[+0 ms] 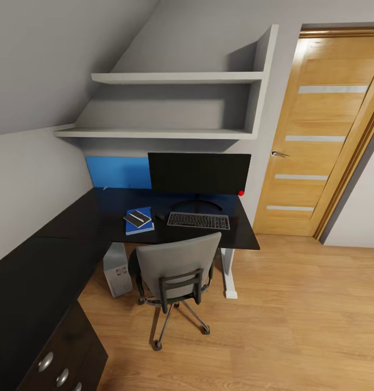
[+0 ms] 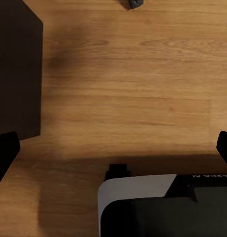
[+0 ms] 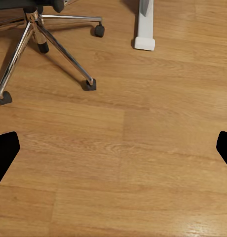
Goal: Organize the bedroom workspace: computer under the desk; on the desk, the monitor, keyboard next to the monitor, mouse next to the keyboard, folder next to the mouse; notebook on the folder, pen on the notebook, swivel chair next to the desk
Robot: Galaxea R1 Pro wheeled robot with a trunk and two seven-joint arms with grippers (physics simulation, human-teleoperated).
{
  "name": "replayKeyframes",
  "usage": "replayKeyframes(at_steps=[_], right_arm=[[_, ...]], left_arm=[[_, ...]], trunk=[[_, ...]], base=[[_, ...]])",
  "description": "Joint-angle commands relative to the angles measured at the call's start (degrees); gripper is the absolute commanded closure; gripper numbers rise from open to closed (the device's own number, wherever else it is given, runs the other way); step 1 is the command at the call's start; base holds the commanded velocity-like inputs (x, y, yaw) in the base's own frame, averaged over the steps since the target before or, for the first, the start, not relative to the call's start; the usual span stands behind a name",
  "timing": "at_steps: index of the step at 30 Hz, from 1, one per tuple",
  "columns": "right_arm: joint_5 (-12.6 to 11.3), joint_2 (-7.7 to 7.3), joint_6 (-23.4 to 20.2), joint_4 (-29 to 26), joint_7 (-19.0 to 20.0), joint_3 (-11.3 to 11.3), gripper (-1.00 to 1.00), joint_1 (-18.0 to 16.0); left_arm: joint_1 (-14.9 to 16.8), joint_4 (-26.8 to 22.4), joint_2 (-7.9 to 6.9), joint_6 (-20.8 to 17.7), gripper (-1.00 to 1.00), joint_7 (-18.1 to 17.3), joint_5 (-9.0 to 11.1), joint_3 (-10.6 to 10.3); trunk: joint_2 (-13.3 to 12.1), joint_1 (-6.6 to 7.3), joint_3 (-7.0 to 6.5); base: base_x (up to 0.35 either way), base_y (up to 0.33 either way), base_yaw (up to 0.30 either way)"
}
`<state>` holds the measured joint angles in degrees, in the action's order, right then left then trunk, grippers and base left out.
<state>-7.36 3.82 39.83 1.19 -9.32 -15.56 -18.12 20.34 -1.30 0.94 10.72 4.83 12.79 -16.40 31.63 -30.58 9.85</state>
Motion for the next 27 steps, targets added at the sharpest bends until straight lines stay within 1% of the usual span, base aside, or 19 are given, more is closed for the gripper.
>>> replayKeyframes(at_steps=[1,27], right_arm=[[-0.55,0.0,0.24,0.13,-0.09,-0.49,-1.0,-0.07],[-0.55,0.02,0.24,0.13,-0.09,-0.51,-1.0,-0.07]], left_arm=[[0.05,0.06,0.08,0.19,-1.0,0.18,0.48,-0.53],[0.05,-0.02,0.28,0.33,-1.0,0.16,0.39,-0.66]], trunk=[[0.09,-0.02,0.1],[0.09,-0.02,0.1]], base=[[0.0,0.0,0.0],[0.0,0.0,0.0]])
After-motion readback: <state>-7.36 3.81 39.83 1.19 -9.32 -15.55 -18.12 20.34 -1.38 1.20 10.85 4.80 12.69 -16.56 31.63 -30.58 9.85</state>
